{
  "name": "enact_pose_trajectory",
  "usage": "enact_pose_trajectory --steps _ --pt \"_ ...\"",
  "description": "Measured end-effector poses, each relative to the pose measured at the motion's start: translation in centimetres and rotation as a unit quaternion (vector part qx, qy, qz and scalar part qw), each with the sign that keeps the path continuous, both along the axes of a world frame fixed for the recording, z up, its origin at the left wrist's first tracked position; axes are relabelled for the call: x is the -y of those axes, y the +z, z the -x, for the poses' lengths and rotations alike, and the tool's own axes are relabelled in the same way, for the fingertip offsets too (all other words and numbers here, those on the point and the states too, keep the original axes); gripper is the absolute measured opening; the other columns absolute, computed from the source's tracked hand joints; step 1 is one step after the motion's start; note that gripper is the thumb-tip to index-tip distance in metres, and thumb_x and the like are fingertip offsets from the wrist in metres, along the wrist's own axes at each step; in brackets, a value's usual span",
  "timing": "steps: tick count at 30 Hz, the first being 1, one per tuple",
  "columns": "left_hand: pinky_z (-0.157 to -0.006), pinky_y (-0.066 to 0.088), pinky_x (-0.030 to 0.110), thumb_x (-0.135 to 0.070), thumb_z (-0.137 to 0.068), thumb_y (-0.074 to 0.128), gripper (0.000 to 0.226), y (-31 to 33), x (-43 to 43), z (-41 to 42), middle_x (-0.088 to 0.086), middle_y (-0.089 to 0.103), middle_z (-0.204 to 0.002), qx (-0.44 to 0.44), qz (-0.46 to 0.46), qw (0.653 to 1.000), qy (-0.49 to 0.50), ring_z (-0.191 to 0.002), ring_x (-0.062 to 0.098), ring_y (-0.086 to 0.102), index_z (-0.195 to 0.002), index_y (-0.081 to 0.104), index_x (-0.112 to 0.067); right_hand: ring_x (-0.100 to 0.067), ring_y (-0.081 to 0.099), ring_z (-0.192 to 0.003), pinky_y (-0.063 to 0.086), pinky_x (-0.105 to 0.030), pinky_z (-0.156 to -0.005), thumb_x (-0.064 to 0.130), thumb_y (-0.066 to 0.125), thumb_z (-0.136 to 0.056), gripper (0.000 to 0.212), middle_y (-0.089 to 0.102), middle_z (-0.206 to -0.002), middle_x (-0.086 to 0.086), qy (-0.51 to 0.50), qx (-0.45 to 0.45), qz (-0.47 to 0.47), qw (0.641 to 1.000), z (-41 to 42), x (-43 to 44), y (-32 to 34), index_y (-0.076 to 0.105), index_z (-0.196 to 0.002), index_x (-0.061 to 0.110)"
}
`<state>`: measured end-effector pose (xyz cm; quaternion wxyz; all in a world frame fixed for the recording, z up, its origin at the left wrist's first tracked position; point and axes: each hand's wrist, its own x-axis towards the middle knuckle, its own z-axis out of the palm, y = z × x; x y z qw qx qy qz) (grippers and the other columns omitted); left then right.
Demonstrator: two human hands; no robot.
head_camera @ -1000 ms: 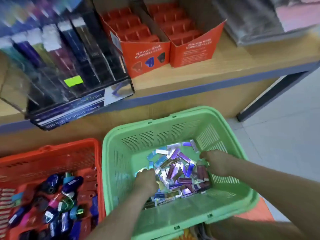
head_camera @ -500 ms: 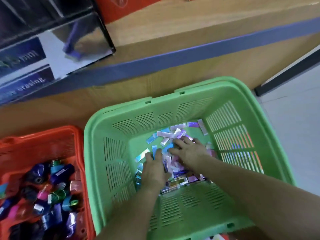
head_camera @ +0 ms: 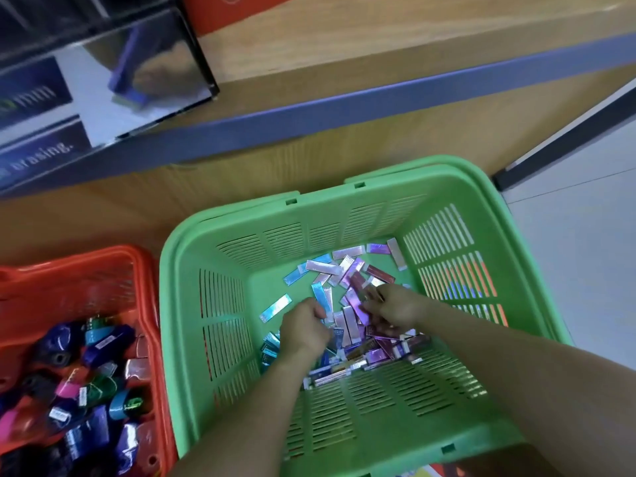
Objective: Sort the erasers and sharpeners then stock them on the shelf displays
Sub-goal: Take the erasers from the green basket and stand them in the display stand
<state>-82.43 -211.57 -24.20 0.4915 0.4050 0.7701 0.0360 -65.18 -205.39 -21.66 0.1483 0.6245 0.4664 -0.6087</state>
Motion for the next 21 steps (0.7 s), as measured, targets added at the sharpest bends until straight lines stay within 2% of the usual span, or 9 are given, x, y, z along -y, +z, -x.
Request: enact_pose_trajectory --steps 3,5,7,9,12,16,19,21 --pt "-0.067 0.042 0.018 -0.005 -0.074 0.080 0.016 2.5 -1.8 0.6 -0.002 0.070 -0.085 0.054 -0.030 0.993 0.098 -0.075 0.012 0.062 -0.075 0.071 -0.018 -0.016 0.059 -0.064 0.046 -0.025 -0.055 0.020 0.050 -0.101 0.014 0.065 -0.077 -0.008 -0.094 -0.058 0.083 0.990 0.0 -1.1 2.6 0.053 -0.108 0.008" --pt "-0.065 0.046 0.019 -0.005 -0.072 0.082 0.014 5.4 -3.3 1.1 0.000 0.071 -0.080 0.125 -0.054 0.980 0.142 -0.071 0.013 0.063 -0.076 0.073 -0.015 -0.018 0.057 -0.064 0.044 -0.029 -0.057 0.012 0.054 -0.098 0.016 0.067 -0.078 -0.010 -0.115 -0.095 0.115 0.982 0.3 -1.7 4.4 0.053 -0.113 0.007" --pt "-0.071 0.053 0.022 -0.001 -0.071 0.081 0.019 8.7 -4.0 1.7 0.005 0.074 -0.083 0.217 -0.063 0.961 0.159 -0.074 0.017 0.068 -0.085 0.073 -0.012 -0.022 0.063 -0.069 0.051 -0.031 -0.061 0.004 0.057 -0.094 0.011 0.070 -0.085 -0.014 -0.140 -0.132 0.151 0.970 0.8 -2.2 6.6 0.056 -0.104 0.007" --pt "-0.078 0.055 0.030 0.001 -0.072 0.079 0.032 11.5 -3.8 2.3 0.008 0.074 -0.087 0.264 -0.090 0.947 0.162 -0.079 0.021 0.070 -0.098 0.070 -0.016 -0.023 0.069 -0.074 0.057 -0.030 -0.061 -0.001 0.052 -0.093 0.009 0.073 -0.085 -0.015 -0.125 -0.169 0.173 0.962 1.5 -2.4 9.0 0.056 -0.094 0.006" --pt "-0.076 0.055 0.027 0.001 -0.073 0.078 0.047 15.0 -2.8 3.4 0.004 0.070 -0.092 0.262 -0.141 0.944 0.144 -0.076 0.016 0.067 -0.109 0.066 -0.025 -0.022 0.071 -0.077 0.056 -0.029 -0.060 -0.006 0.049 -0.090 0.018 0.073 -0.078 -0.010 -0.064 -0.193 0.162 0.966 2.5 -2.6 12.8 0.050 -0.089 0.012" --pt "-0.076 0.055 0.021 0.002 -0.073 0.077 0.034 19.9 -1.5 4.6 -0.001 0.073 -0.096 0.277 -0.182 0.938 0.103 -0.074 0.009 0.068 -0.093 0.072 -0.024 -0.034 0.053 -0.095 0.049 -0.026 -0.052 -0.005 0.055 -0.082 0.023 0.070 -0.072 -0.010 0.022 -0.171 0.112 0.979 4.0 -2.3 17.9 0.046 -0.096 0.011" --pt "-0.074 0.052 0.018 -0.001 -0.073 0.078 0.025 23.4 -0.7 4.9 -0.001 0.074 -0.085 0.246 -0.256 0.927 0.123 -0.070 0.006 0.065 -0.081 0.074 -0.024 -0.030 0.057 -0.077 0.039 -0.019 -0.041 0.003 0.063 -0.078 0.024 0.071 -0.085 -0.015 0.004 -0.222 0.086 0.971 5.4 -1.4 21.6 0.044 -0.090 0.012" --pt "-0.067 0.050 0.018 -0.002 -0.074 0.078 0.025 25.6 -0.1 4.7 -0.005 0.072 -0.074 0.232 -0.306 0.911 0.150 -0.065 0.006 0.062 -0.077 0.074 -0.026 -0.015 0.064 -0.066 0.035 -0.016 -0.039 0.011 0.062 -0.090 0.014 0.069 -0.084 -0.008 0.020 -0.267 0.055 0.962 6.4 -0.3 24.1 0.050 -0.089 0.017"
